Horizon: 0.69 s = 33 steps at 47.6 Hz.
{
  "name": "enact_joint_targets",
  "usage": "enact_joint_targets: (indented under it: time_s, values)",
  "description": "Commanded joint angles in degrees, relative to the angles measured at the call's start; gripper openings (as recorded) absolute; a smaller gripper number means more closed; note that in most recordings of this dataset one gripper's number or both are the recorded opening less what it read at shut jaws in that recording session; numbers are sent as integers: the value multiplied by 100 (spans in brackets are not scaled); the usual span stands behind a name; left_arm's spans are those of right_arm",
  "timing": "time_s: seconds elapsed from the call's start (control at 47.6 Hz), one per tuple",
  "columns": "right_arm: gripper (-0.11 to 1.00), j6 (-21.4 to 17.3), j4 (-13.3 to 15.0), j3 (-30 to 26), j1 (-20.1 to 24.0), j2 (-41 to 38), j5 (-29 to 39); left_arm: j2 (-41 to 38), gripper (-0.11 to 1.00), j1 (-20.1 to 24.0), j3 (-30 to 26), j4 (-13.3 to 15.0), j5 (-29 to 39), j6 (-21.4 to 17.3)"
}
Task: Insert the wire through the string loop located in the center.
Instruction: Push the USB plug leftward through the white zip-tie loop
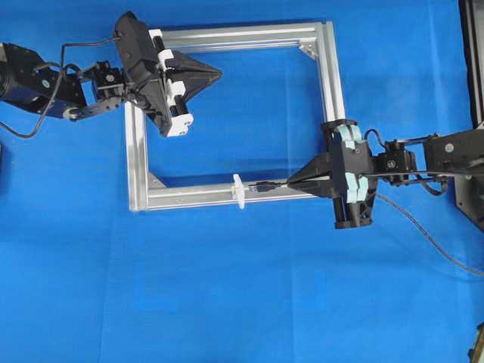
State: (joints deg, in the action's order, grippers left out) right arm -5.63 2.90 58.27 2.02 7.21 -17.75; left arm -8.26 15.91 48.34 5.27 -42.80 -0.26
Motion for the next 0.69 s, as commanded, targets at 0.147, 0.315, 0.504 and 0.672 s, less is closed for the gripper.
enact_joint_targets:
  time_s: [0.147,0.315,0.504,0.672]
  values:
    - [-2,-18,-18,-290,-9,-114,-132,176,0,-9,-53,-26,-26,9]
    - [-2,-18,-18,-562,0,-343,-123,176,0,-18,-53,-26,-35,9]
    - [-2,-18,-18,-914,53,-668,-132,176,0,-9,-53,-26,-26,0]
    - [-2,-9,-18,-1230,105,-932,-132,176,0,-18,-53,-26,-26,0]
